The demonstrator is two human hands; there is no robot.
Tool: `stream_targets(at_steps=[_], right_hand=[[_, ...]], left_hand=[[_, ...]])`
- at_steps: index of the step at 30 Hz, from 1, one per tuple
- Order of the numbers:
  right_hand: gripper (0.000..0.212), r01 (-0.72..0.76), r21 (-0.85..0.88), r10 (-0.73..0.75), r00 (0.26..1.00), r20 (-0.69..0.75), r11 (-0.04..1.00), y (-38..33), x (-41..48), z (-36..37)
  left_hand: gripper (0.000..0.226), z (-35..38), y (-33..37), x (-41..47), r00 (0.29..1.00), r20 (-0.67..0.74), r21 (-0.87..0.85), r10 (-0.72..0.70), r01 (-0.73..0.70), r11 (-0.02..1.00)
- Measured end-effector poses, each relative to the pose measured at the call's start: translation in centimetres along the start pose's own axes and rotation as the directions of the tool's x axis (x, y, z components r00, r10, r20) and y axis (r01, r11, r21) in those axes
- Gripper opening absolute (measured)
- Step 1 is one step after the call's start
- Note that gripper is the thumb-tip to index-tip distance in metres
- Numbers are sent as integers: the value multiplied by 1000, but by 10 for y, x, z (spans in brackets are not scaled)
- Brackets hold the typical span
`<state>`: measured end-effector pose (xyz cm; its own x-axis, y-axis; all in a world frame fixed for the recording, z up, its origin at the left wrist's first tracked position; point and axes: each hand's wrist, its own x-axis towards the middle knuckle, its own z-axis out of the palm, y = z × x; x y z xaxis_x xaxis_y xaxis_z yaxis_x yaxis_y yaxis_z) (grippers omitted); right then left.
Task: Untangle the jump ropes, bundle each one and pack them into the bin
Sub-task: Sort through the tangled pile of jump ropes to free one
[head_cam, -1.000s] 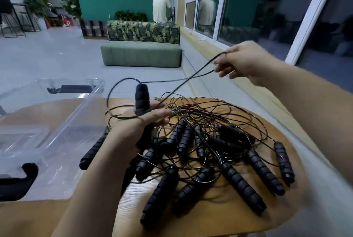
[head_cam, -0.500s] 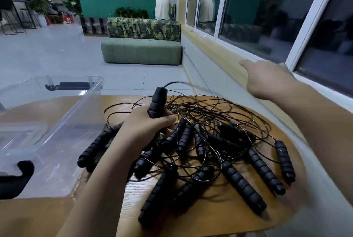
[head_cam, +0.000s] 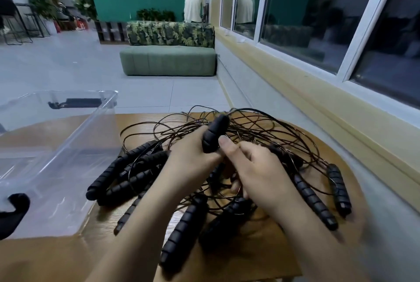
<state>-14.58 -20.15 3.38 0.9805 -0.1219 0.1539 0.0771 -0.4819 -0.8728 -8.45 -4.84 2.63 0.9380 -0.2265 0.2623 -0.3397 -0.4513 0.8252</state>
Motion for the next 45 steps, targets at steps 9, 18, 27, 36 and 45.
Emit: stream_targets(at_steps=[9, 18, 27, 36, 45], right_hand=[[30, -29, 405, 66, 995, -78, 914, 29, 8, -4], [21, -111, 655, 186, 982, -46, 747, 36, 3, -28], [9, -107, 407, 145, 987, -65, 907, 33, 2, -24], [2, -65, 829, 246, 965, -89, 555, 27, 10, -38], [23, -28, 846, 228, 967, -111, 532, 32, 13, -56]], left_hand=[[61, 26, -1, -11, 944, 178, 63, 279, -294, 954], [18, 17, -14, -13, 942, 296, -191, 155, -101, 976], [11, 41, -15, -19, 984, 109, -265, 144, -111, 958], [15, 49, -25, -22, 916, 325, -152, 237, -197, 969], [9, 28, -40, -4, 952, -13, 11, 306, -306, 952]])
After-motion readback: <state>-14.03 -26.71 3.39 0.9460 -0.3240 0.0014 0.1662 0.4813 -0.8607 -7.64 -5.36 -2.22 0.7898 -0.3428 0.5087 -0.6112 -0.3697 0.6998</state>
